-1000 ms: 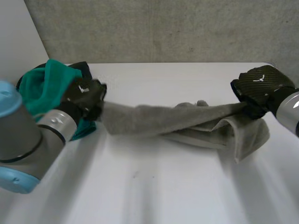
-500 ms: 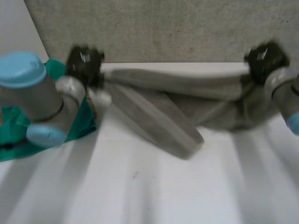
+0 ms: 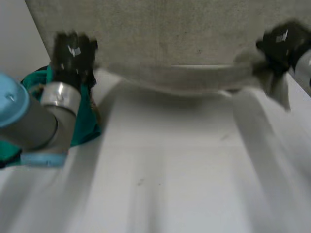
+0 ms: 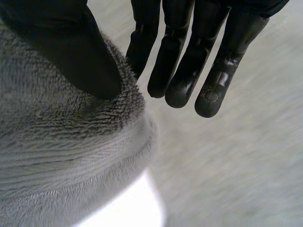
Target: Fold the laundry.
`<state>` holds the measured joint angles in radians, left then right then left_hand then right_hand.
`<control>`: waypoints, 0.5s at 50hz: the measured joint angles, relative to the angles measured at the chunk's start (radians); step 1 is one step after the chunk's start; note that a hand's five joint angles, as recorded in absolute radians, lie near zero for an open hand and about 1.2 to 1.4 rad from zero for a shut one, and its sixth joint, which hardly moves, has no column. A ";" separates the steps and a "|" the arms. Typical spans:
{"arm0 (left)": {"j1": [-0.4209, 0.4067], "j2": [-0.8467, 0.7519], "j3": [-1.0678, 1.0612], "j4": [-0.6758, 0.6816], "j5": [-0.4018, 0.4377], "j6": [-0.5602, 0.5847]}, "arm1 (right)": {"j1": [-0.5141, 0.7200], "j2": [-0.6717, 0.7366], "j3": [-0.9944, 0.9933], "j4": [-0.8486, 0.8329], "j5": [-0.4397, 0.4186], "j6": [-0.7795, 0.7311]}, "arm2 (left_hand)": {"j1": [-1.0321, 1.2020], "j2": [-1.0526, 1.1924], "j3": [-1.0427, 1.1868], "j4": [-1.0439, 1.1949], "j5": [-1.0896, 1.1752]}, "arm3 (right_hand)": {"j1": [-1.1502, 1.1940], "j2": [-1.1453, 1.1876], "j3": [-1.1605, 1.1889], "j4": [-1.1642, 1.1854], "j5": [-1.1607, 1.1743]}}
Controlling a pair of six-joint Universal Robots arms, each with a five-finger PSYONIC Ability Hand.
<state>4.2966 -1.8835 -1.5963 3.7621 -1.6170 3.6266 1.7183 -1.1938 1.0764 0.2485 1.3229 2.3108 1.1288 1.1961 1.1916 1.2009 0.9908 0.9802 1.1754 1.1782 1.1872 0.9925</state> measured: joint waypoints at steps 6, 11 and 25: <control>-0.020 -0.094 -0.115 -0.003 0.000 0.000 | -0.022 0.102 0.074 0.134 0.016 -0.161 | 0.000 0.000 0.000 0.000 0.000 | 0.000 0.000 0.000 0.000 0.000; -0.049 -0.171 -0.123 -0.005 -0.002 0.001 | -0.021 0.208 0.100 0.124 0.026 -0.202 | 0.000 0.000 0.000 0.000 0.000 | -0.002 -0.003 -0.004 -0.002 -0.002; -0.051 -0.166 -0.107 -0.014 -0.004 -0.003 | -0.048 0.130 0.283 -0.187 0.021 0.226 | 0.000 0.000 0.000 0.000 0.000 | -0.731 -0.893 -0.912 -0.912 -0.897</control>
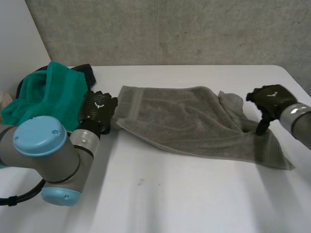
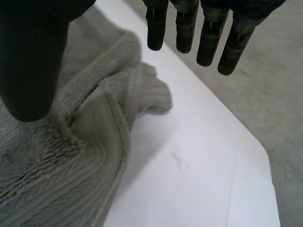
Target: Fold the laundry.
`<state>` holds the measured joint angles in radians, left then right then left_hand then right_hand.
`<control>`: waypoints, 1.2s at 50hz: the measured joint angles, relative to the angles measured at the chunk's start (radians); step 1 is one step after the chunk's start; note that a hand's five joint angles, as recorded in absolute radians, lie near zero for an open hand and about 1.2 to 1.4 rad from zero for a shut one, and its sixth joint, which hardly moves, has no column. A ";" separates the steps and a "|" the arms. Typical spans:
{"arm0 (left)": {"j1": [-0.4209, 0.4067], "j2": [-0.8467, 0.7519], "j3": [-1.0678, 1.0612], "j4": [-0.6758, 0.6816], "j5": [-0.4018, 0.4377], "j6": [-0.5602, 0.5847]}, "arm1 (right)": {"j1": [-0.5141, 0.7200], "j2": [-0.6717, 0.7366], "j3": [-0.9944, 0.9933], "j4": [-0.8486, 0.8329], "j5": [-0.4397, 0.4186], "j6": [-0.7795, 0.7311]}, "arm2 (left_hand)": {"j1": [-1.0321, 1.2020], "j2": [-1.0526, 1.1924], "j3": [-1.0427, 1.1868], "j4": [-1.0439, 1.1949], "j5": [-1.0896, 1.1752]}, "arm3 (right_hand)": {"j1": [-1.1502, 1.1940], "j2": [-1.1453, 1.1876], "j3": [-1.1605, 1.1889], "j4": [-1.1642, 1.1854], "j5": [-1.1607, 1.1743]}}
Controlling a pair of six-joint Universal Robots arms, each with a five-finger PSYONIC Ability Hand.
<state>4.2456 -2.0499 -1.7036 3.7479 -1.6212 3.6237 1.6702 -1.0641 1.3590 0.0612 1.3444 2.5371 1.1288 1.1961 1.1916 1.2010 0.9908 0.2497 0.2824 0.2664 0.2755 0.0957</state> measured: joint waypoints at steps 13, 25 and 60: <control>0.005 0.033 -0.009 -0.048 0.000 -0.012 | -0.161 -0.242 0.382 -0.020 -0.049 0.191 | 0.000 0.000 0.000 0.000 0.000 | 0.219 0.267 0.284 0.271 0.255; 0.006 0.033 -0.010 -0.050 0.000 -0.011 | -0.234 -0.157 0.462 -0.091 -0.188 0.068 | 0.000 0.000 0.000 0.000 0.000 | 0.260 0.312 0.328 0.316 0.302; 0.008 0.171 -0.024 -0.247 0.000 0.016 | -0.230 -0.177 0.272 -0.034 -0.173 0.030 | 0.000 0.000 0.000 0.000 0.000 | 0.737 0.894 0.913 0.912 0.884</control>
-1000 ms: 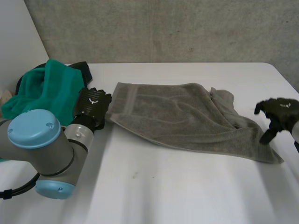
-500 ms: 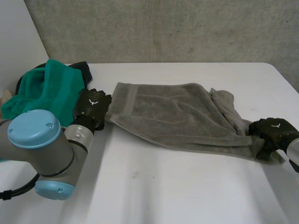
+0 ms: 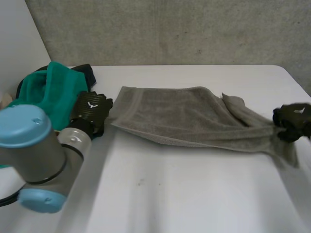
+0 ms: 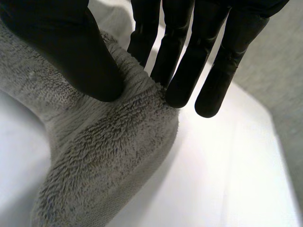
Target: Fold the laundry.
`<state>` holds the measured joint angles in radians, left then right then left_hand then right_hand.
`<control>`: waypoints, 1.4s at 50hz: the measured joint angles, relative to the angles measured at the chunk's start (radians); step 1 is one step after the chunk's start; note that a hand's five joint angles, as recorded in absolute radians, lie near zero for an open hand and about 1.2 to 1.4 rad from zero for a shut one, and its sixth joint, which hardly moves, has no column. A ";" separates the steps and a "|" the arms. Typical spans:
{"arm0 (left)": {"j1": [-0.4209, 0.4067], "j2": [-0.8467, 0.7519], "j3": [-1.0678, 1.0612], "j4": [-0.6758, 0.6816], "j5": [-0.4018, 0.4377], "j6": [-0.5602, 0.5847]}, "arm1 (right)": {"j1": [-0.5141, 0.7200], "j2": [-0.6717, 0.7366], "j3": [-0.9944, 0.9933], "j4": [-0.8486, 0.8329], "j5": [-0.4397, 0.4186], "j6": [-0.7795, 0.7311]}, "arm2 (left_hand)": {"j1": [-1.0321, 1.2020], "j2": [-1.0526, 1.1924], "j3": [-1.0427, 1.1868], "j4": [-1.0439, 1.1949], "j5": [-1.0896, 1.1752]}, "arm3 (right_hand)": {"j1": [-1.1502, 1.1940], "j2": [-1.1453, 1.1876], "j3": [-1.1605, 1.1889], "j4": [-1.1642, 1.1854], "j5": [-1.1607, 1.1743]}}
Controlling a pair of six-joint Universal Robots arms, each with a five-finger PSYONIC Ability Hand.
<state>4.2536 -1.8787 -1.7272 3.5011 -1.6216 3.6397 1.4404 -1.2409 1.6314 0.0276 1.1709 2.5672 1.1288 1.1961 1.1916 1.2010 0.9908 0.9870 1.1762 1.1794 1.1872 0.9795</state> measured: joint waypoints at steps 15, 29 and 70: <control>-0.013 0.242 -0.094 -0.413 -0.005 0.175 | -0.024 -0.163 -0.115 0.531 0.050 -0.432 | 0.000 0.000 0.000 0.000 0.000 | 0.000 0.000 0.000 0.000 0.006; -0.022 -0.193 0.287 -0.289 -0.040 0.200 | 0.068 0.160 -0.349 0.382 0.191 -0.404 | 0.000 0.000 0.000 0.000 0.000 | 0.000 0.000 0.000 0.000 0.006; -0.062 -0.213 0.135 0.239 -0.104 0.150 | 0.149 0.309 -0.455 0.239 0.107 -0.362 | 0.000 0.003 0.003 0.001 0.000 | 0.000 0.000 0.000 0.000 0.017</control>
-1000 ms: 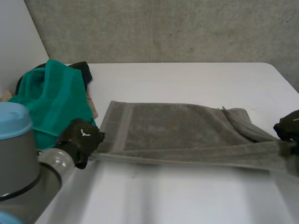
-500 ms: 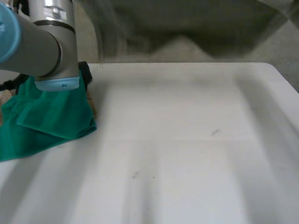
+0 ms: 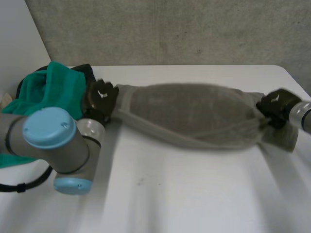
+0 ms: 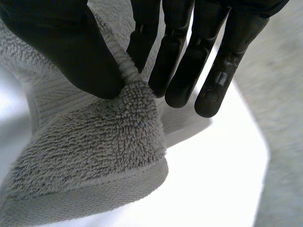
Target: Fold the laundry.
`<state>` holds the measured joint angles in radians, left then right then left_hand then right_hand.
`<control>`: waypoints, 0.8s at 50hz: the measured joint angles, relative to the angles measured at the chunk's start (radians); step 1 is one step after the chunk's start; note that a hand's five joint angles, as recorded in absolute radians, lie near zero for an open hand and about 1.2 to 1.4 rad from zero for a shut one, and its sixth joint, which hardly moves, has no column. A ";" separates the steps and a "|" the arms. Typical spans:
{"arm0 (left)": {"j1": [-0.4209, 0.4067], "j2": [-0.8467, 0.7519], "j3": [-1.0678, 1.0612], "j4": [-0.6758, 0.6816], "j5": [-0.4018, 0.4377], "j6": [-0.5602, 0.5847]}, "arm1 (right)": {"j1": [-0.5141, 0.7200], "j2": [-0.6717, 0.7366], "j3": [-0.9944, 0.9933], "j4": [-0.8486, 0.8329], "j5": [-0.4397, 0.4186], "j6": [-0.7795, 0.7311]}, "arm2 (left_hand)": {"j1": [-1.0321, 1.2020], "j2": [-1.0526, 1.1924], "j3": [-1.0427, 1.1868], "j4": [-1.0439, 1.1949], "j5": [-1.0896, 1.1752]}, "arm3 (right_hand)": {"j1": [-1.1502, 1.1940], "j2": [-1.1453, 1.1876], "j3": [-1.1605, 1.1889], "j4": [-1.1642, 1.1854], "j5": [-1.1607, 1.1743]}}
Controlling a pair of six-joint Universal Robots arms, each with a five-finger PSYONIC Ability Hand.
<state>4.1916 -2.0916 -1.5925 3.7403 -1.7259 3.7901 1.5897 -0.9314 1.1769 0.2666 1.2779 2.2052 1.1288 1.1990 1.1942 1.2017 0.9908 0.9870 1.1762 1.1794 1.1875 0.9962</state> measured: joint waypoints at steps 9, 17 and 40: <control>-0.022 -0.036 -0.022 0.000 -0.002 -0.004 | -0.003 0.050 0.019 -0.061 0.018 0.047 | 0.000 0.000 0.000 0.000 0.000 | -0.521 -0.630 -0.632 -0.639 -0.617; -0.020 -0.009 -0.034 0.000 -0.002 -0.017 | -0.051 -0.080 0.143 -0.156 0.003 0.295 | 0.000 0.000 0.000 0.000 0.000 | -0.640 -0.771 -0.791 -0.810 -0.792; -0.021 0.046 -0.065 -0.002 0.002 -0.084 | -0.276 -0.198 0.450 -0.172 -0.216 0.527 | 0.000 0.000 0.000 0.000 0.000 | -0.464 -0.568 -0.568 -0.576 -0.578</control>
<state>4.1703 -2.0460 -1.6570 3.7384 -1.7241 3.7063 1.3140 -1.1291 1.6271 0.0945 1.0622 2.7326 1.1288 1.1990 1.1942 1.2017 0.9908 0.5232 0.6083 0.6111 0.6117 0.4181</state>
